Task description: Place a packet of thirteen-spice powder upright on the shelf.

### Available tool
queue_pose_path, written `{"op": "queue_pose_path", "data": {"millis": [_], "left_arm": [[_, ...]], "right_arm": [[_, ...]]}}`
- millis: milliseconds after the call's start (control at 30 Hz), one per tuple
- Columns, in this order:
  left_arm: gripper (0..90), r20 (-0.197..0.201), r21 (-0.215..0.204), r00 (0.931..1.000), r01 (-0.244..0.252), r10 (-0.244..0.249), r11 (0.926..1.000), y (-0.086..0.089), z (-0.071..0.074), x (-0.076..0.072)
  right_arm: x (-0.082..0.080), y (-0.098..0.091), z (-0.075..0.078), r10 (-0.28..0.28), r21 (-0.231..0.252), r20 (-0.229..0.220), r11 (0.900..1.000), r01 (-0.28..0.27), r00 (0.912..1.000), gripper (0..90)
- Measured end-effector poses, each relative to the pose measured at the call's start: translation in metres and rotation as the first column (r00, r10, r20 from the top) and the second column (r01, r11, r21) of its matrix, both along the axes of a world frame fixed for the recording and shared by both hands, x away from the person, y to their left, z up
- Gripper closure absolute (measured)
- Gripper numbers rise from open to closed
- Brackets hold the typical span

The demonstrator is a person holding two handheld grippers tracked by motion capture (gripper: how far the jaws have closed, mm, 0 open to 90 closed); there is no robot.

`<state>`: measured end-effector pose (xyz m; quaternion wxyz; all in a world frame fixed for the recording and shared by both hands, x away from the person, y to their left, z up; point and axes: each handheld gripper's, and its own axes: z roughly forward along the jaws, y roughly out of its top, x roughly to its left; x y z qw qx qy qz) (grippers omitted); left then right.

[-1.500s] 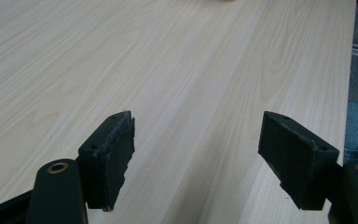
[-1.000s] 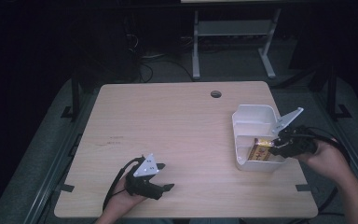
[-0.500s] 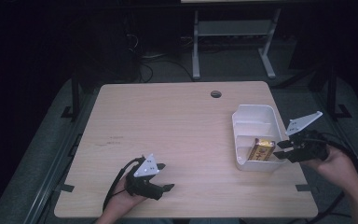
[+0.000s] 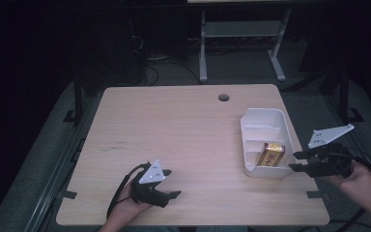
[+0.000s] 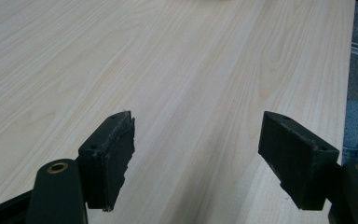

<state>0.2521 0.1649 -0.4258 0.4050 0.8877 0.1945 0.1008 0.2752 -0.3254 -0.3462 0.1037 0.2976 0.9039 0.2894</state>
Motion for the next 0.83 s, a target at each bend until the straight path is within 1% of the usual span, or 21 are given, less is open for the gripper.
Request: {"op": "queue_pose_path", "data": {"millis": [33,133,167,267,567,833], "left_arm": [[26.1,0.001,0.002,1.0000,0.000,0.000,1.0000,0.000,0.000,0.000],[26.1,0.000,0.001,1.0000,-0.001,0.001,1.0000,0.001,0.000,0.000],[26.1,0.000,0.001,1.0000,0.000,0.000,1.0000,0.001,0.001,0.000],[26.1,0.002,0.002,1.0000,0.002,-0.002,1.0000,0.001,0.000,0.000],[26.1,0.003,0.001,1.0000,0.001,-0.001,1.0000,0.001,0.001,0.000],[26.1,0.007,0.001,1.0000,0.001,-0.001,1.0000,0.002,0.002,0.000]], "right_arm": [[-0.004,-0.001,-0.001,0.004,0.004,0.004,1.0000,-0.004,1.0000,52.3],[-0.009,-0.001,-0.003,0.003,0.014,0.012,0.9999,-0.003,0.9999,52.0],[-0.013,-0.001,-0.004,0.003,0.024,0.014,0.9997,-0.004,0.9999,51.9],[-0.019,-0.002,-0.007,0.001,0.036,0.012,0.9993,-0.001,0.9999,51.9],[-0.029,-0.002,-0.014,0.001,0.056,0.014,0.9984,-0.002,0.9999,51.6],[-0.040,0.000,-0.025,0.002,0.084,0.015,0.9965,-0.003,0.9999,50.8]]}}
